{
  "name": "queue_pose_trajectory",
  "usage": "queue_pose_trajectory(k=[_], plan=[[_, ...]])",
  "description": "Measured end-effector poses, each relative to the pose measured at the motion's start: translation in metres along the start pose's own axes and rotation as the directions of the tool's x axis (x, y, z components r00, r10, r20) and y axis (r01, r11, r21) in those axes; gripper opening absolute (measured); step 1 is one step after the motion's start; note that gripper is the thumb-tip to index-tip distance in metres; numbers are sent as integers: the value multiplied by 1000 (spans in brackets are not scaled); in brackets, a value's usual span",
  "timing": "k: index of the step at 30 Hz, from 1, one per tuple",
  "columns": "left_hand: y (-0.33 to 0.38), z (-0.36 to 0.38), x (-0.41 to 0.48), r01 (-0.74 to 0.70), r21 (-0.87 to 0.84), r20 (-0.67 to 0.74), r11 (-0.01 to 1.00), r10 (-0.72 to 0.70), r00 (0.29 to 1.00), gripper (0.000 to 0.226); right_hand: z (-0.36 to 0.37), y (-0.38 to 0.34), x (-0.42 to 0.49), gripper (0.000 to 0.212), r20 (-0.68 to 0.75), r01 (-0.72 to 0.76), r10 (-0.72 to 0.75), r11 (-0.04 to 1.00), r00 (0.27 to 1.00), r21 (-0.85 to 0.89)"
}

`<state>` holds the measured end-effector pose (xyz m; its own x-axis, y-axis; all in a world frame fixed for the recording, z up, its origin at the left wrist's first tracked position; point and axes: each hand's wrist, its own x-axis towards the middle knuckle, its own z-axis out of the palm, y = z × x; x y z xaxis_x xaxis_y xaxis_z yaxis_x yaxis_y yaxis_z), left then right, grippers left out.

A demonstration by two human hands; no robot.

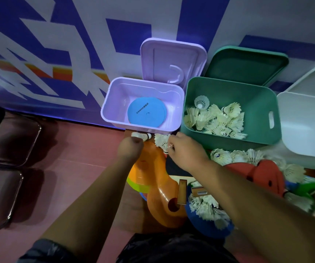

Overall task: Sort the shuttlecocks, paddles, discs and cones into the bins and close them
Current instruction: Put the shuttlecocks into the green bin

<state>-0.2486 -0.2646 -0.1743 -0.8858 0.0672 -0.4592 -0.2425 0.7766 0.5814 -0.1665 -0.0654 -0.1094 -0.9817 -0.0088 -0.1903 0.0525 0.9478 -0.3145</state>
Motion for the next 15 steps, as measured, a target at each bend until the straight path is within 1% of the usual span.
queue_pose_trajectory(k=[2,4,8,12,15], plan=[[2,-1,-7,-8,-33,-91,999,5,996,18,-6,3,-7,10,-8,12,-11,998,1000,54],[8,-4,-17,-12,-105,-175,994,-6,985,17,-13,6,-16,12,-9,18,-17,995,1000,102],[29,-11,-43,-87,-259,-249,962,21,968,11,-29,19,-35,18,-76,35,-18,974,997,223],[61,-17,-69,-189,-301,-308,935,92,947,23,-55,39,-47,17,-141,7,59,903,988,430],[91,-19,-86,-249,-288,-358,925,137,923,24,-82,58,-54,15,-249,-9,161,855,955,519]])
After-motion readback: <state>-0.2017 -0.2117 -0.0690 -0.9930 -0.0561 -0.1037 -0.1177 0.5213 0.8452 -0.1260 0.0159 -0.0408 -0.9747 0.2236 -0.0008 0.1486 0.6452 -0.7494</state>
